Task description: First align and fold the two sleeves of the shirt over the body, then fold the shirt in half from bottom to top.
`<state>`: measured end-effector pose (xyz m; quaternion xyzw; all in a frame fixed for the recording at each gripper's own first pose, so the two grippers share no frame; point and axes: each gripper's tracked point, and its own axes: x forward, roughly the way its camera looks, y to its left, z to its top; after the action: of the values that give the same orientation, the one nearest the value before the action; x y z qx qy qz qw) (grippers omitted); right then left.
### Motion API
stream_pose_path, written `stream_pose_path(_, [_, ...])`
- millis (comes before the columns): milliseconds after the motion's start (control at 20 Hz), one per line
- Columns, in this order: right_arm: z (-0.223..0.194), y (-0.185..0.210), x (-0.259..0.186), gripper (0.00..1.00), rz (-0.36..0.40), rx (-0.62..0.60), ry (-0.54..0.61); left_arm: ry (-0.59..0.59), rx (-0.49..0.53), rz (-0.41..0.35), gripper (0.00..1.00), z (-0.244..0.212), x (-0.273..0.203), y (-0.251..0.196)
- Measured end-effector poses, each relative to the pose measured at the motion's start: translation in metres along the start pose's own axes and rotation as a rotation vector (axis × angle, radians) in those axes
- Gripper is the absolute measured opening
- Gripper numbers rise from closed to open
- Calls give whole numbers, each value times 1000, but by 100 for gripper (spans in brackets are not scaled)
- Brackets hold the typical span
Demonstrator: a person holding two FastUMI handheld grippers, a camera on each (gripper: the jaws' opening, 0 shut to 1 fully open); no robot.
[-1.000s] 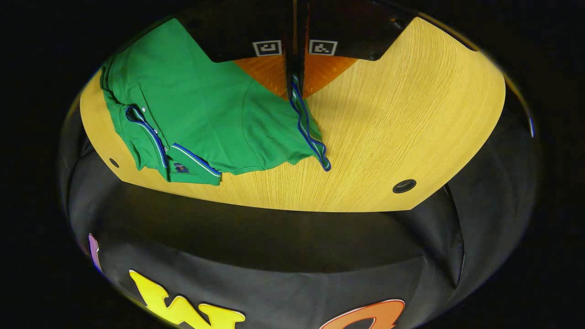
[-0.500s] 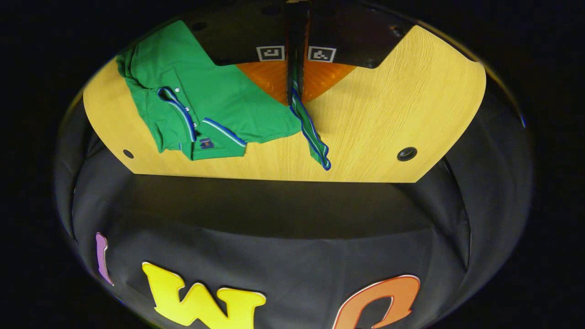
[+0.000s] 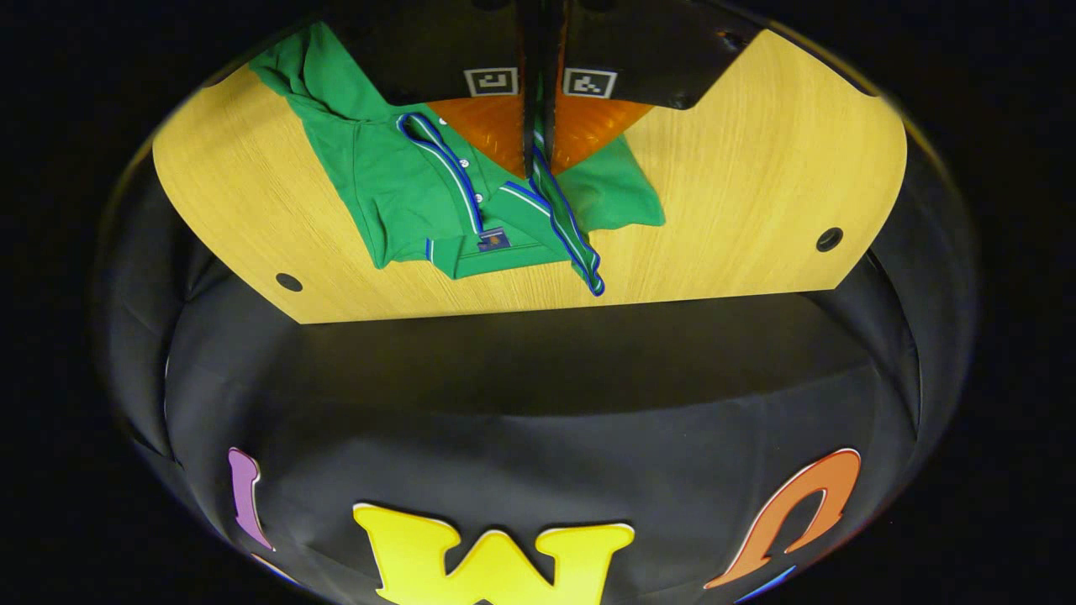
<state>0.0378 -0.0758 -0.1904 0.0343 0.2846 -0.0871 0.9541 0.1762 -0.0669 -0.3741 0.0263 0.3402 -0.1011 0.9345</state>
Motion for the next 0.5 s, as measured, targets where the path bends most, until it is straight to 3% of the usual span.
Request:
stream_pose_path(200, [-1, -17, 1, 96, -17, 16, 12, 35, -12, -18, 17, -18, 15, -24])
stream_pose_path(300, [-1, -19, 5, 96, -12, 8, 16, 38, -40, -8, 27, -19, 13, -27])
stream_pose_path(350, [0, -17, 7, 96, -5, 5, 14, 32, -52, -3, 50, -18, 10, -26])
stream_pose_path(400, [0, -15, 7, 96, 5, 0, 13, 19, -64, -2, 55, -15, 6, -26])
stream_pose_path(450, [0, -11, 8, 96, 18, -5, 13, 1, -73, 17, 70, -10, 0, -21])
stream_pose_path(500, [-2, -6, 9, 96, 34, -13, 16, -26, -78, 42, 74, -4, -6, -14])
